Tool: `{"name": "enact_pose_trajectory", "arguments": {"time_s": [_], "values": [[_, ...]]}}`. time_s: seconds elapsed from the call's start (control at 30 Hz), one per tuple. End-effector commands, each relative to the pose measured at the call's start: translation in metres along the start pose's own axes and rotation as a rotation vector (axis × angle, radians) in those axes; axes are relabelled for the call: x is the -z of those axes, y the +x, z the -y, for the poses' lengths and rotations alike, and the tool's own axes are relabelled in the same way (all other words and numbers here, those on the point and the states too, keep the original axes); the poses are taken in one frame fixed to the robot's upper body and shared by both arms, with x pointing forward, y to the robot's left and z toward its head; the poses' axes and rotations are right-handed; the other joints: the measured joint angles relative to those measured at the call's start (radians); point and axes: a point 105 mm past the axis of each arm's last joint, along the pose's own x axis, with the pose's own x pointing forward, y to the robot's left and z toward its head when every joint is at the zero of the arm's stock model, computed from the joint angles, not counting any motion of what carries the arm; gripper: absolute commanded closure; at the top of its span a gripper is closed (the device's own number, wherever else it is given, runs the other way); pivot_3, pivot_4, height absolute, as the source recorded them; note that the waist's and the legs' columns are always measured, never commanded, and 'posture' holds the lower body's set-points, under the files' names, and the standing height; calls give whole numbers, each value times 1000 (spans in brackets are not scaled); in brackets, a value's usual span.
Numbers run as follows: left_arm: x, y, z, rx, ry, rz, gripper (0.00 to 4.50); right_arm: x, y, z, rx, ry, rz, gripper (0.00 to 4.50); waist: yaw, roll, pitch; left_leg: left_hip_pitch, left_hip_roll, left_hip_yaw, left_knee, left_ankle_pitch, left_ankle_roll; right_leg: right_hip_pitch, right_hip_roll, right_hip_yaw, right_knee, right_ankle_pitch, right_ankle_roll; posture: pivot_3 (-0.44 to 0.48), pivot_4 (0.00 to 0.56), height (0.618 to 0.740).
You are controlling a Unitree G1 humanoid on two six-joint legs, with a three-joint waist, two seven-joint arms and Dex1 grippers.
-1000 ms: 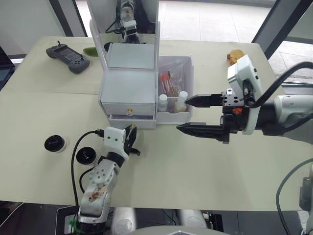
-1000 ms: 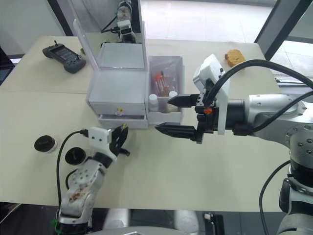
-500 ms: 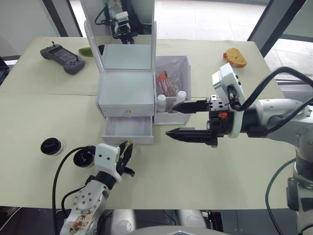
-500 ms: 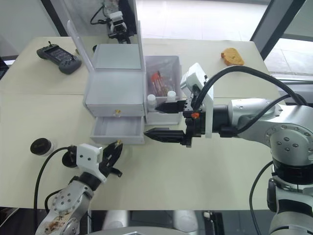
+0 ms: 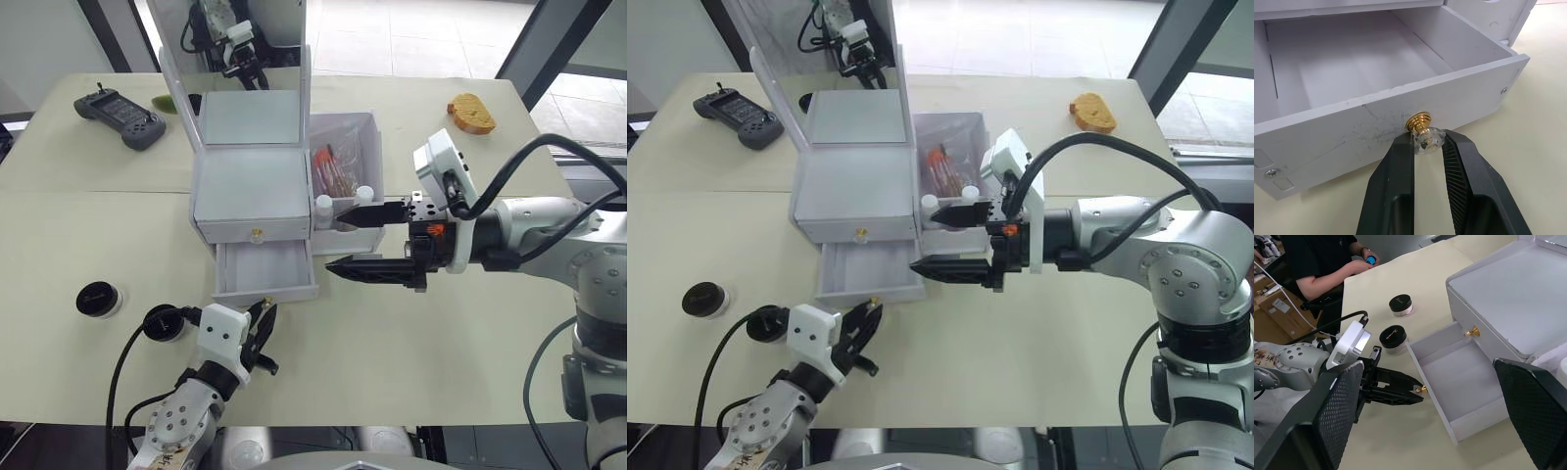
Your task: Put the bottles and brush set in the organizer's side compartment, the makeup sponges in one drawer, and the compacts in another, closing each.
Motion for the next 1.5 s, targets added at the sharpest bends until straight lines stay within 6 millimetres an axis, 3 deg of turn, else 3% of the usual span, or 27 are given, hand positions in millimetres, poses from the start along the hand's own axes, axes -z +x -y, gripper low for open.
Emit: {"name": "enact_pose_trajectory", "arguments": {"time_s": [0.03, 0.23, 0.43, 0.57, 0.73, 0.83, 0.93, 1.03, 1.2, 1.33, 1.5], "values": [[-7, -8, 5, 48, -8, 23, 3947, -9, -5, -4, 8, -52, 25, 0, 0, 0, 0, 0, 0, 0, 0, 0, 0, 0, 0, 0, 0, 0, 0, 0, 150, 705], [-7, -14, -1, 31, 6, 11, 3949, -8, -4, -4, 5, -46, 33, 0, 0, 0, 0, 0, 0, 0, 1, 0, 0, 0, 0, 0, 1, -2, -2, 0, 150, 705], [-2, -12, 5, 99, -29, -1, 3949, -7, -2, -2, 5, -49, 35, 0, 0, 0, 0, 1, 0, 0, 2, 0, 0, 1, 0, 0, 2, -6, 1, 0, 150, 705], [-9, -12, 5, 146, -86, 31, 2701, -7, -2, -1, 4, -54, 41, 0, 1, 0, 0, 1, 0, 0, 3, 0, 0, 1, 0, 1, 2, -6, 1, 0, 150, 705], [-29, -29, 3, 239, -118, 60, 1122, -7, -1, 3, 5, -66, 48, 0, 2, 0, 0, 2, 0, 0, 3, 0, 0, 1, 1, 0, 5, -6, 1, 0, 150, 705], [-43, -45, -13, 260, -112, 59, 160, -7, -2, 6, 11, -72, 49, 0, 2, 0, 0, 2, 0, 0, 7, 0, 0, 1, 0, 1, 6, -6, 1, 0, 150, 705], [-59, -59, -28, 307, -107, 62, 16, -7, -5, 8, 15, -78, 47, 0, 2, -1, 1, 3, 0, -1, 9, 1, -1, 1, 1, 0, 6, -4, -1, 0, 150, 705], [-76, -62, -76, 279, -14, 46, 16, -3, -14, 14, 46, -96, 18, 0, 8, -1, 1, 3, 0, -1, 13, 0, -1, 2, 1, 1, 7, -4, -1, 0, 150, 705], [-99, -54, -136, 207, 110, 39, 16, 7, -34, 24, 125, -158, -29, 0, 8, -1, 1, 2, 0, -1, 15, 0, -1, 2, 0, 1, 4, -4, -1, 0, 150, 705], [-119, -58, -211, 116, 300, -63, 16, 25, -85, 31, 286, -175, -108, 0, 20, -4, 3, 1, 0, -1, 12, 0, -2, -1, 1, 0, 5, -4, -2, 0, 150, 705], [-145, -73, -278, -46, 411, -78, 16, 59, -138, 30, 443, -139, -210, 0, 24, -4, 3, 3, 0, 0, 2, 0, -2, -2, 1, 0, 3, -4, -2, 0, 150, 705]]}}
